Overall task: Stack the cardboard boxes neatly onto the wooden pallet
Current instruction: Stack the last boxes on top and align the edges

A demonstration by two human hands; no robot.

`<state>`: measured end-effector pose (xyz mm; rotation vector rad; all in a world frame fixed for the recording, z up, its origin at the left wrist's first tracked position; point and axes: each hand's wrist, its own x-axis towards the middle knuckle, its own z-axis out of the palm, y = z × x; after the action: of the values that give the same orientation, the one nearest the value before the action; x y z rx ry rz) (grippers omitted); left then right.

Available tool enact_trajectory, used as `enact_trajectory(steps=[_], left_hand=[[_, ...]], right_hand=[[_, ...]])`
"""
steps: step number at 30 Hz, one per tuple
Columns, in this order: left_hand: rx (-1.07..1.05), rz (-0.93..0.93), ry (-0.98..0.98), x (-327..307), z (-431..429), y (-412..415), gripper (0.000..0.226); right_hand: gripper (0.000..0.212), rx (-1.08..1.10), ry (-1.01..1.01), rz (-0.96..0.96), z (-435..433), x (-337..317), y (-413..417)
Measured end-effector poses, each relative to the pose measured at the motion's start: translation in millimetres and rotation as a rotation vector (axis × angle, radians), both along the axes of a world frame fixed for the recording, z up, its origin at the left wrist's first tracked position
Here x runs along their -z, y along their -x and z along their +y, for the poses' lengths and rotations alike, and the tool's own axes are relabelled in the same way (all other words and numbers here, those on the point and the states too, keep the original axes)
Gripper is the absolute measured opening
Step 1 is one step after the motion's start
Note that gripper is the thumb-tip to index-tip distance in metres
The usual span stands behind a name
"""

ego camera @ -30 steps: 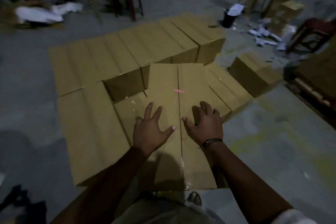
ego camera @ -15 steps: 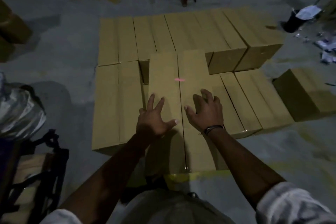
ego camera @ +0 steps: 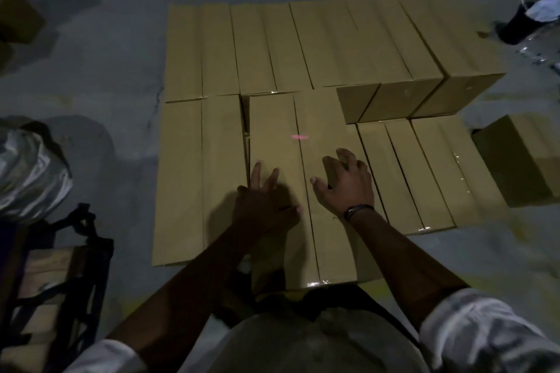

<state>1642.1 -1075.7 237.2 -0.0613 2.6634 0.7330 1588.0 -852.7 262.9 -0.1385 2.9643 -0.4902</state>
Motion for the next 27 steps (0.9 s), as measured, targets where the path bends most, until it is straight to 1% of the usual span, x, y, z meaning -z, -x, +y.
enact_trajectory(steps=[4, 7, 12, 17, 21, 25, 27], left_hand=[[0.060, -0.050, 0.038, 5, 0, 21, 0.125], [0.068, -0.076, 0.027, 10, 3, 34, 0.128], [0.055, -0.091, 0.008, 16, 8, 42, 0.127], [0.029, -0.184, 0.041, 46, 4, 51, 0.140], [0.079, -0.126, 0.059, 59, -4, 50, 0.140], [0.077, -0.091, 0.073, 62, -12, 54, 0.140], [0.061, -0.101, 0.083, 68, -16, 55, 0.138]], right_hand=[[0.065, -0.044, -0.005, -0.068, -1, 19, 27], [0.066, -0.063, 0.014, -0.097, 1, 29, 44], [0.067, -0.121, -0.006, -0.129, 4, 44, 71], [0.070, -0.171, -0.027, -0.155, 0, 60, 88], [0.067, -0.164, -0.002, -0.196, -7, 71, 92], [0.067, -0.153, 0.019, -0.193, -14, 87, 89], [0.068, -0.152, 0.029, -0.192, -15, 95, 88]])
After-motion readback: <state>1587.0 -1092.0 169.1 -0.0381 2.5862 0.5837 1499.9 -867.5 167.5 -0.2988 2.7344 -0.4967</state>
